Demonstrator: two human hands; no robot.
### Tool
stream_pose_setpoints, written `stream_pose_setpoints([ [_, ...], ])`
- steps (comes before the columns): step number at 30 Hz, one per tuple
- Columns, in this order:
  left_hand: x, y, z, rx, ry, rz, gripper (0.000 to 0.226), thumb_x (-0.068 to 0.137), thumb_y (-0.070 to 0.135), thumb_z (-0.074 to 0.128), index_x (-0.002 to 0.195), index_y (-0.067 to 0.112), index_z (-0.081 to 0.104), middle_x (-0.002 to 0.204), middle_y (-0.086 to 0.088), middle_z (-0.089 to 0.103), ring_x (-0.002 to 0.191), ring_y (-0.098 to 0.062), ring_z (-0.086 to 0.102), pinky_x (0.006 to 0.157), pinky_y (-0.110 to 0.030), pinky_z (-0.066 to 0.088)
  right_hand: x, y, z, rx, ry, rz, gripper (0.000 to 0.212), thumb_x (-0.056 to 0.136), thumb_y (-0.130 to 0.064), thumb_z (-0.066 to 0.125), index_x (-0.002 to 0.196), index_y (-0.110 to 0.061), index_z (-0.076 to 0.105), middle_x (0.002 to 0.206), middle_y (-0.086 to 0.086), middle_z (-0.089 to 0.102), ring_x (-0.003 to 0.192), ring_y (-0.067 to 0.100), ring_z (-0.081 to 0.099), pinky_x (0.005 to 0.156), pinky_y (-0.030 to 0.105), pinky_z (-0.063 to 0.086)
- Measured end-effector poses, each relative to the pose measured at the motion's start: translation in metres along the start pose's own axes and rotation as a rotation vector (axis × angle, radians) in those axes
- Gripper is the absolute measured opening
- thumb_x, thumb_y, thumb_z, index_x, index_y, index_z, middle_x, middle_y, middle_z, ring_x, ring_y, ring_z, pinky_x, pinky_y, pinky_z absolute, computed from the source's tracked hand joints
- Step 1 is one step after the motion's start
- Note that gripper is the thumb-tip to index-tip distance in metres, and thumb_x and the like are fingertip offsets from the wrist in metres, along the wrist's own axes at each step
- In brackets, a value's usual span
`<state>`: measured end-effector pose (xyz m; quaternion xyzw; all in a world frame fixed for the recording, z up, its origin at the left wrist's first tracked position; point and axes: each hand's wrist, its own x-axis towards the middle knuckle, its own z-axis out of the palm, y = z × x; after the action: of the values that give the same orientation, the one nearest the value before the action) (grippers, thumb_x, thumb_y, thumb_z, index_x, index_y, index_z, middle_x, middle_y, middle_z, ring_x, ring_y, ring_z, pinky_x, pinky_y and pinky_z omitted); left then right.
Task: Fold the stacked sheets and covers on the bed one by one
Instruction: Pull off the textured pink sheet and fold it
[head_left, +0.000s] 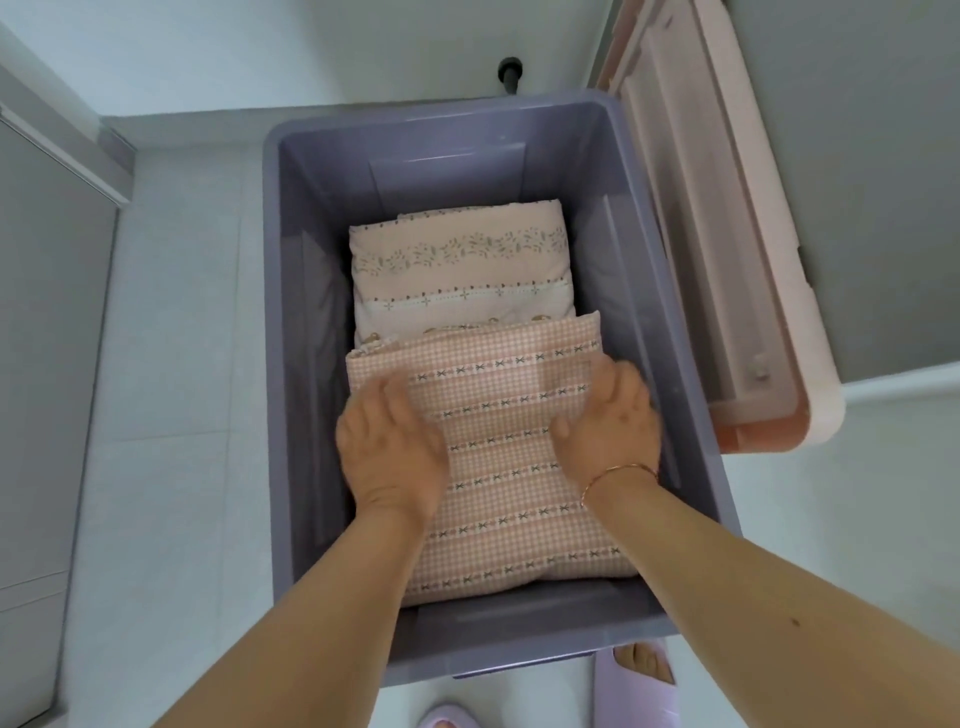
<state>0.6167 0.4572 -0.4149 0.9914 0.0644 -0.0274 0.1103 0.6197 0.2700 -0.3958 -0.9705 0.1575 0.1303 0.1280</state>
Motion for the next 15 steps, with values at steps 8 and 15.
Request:
stream_pose_setpoints([
  [8,0.052,-0.014,0.038,0.185,-0.534,0.11,0.067,0.09,0.069,-0.001,0.148,0.042,-0.021,0.162,-0.001,-0.016,0.147,-0.025,-0.023,0.113,-0.059,-0.017,0.053,-0.007,0.039,-0.302,-0.403,-0.287,0.076,0.087,-0.074,0.009,0.142,-0.038,-0.03,0.153,-0.002,-0.032,0.139,0.024,-0.033,0.114,0.058,-0.008],
  [15,0.068,-0.022,0.083,0.112,-0.518,0.076,0.069,0.088,0.071,0.0,0.149,0.043,-0.018,0.161,0.003,-0.018,0.147,-0.021,-0.021,0.114,-0.055,-0.018,0.071,0.006,0.084,-0.259,-0.399,-0.291,0.076,0.076,-0.077,-0.006,0.13,-0.036,-0.04,0.149,-0.003,-0.039,0.137,0.02,-0.037,0.113,0.051,-0.018],
])
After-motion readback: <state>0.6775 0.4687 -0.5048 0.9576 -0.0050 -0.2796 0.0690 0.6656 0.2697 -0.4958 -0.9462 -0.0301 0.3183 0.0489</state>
